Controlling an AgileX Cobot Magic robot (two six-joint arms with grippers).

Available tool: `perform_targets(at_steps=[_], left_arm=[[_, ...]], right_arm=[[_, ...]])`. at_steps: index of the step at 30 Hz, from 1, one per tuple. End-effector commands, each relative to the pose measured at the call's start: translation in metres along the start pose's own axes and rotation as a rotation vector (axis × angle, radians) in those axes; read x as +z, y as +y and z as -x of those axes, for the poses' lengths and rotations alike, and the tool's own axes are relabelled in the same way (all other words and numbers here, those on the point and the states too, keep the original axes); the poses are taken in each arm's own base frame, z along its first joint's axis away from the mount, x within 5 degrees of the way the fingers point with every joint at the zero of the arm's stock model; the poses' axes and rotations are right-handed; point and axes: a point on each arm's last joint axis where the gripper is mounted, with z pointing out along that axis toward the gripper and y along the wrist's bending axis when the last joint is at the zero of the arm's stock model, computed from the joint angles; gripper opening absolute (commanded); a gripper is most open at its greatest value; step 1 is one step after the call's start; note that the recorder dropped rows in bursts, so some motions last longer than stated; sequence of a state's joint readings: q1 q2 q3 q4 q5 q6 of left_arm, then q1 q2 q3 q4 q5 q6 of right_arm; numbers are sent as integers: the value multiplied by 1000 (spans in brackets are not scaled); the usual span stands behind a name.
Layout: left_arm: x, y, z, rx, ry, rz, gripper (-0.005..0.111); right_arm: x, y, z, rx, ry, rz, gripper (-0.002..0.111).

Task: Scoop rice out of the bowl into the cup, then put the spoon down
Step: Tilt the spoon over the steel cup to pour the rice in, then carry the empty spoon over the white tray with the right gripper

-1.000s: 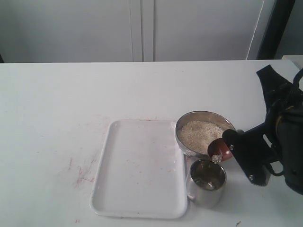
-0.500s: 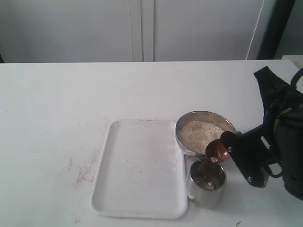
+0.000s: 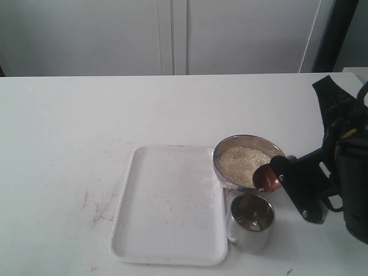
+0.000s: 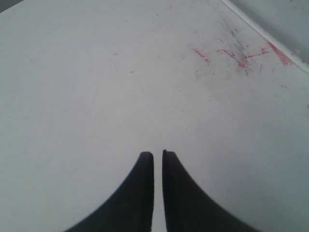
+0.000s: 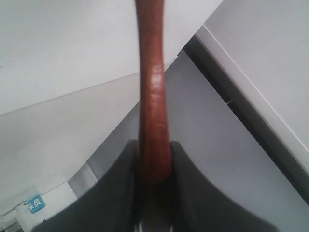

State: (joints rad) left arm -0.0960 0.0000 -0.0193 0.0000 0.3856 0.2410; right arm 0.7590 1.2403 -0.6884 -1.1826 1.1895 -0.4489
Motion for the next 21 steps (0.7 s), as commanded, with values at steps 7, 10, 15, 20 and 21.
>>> perform_targets(at_steps=[7, 10, 15, 20, 21], left_arm=[[1, -2, -7, -9, 54, -23, 14], [1, -2, -7, -9, 54, -23, 14], [1, -2, -7, -9, 54, -23, 14], [1, -2, -7, -9, 54, -23, 14], [1, -2, -7, -9, 54, -23, 14]], right_arm=[[-3, 0, 1, -5, 14, -12, 0], [-3, 1, 1, 5, 5, 2, 0], [-3, 3, 1, 192, 9, 24, 0], [-5, 7, 5, 406, -24, 119, 0], [-6, 7, 5, 450, -33, 139, 0]])
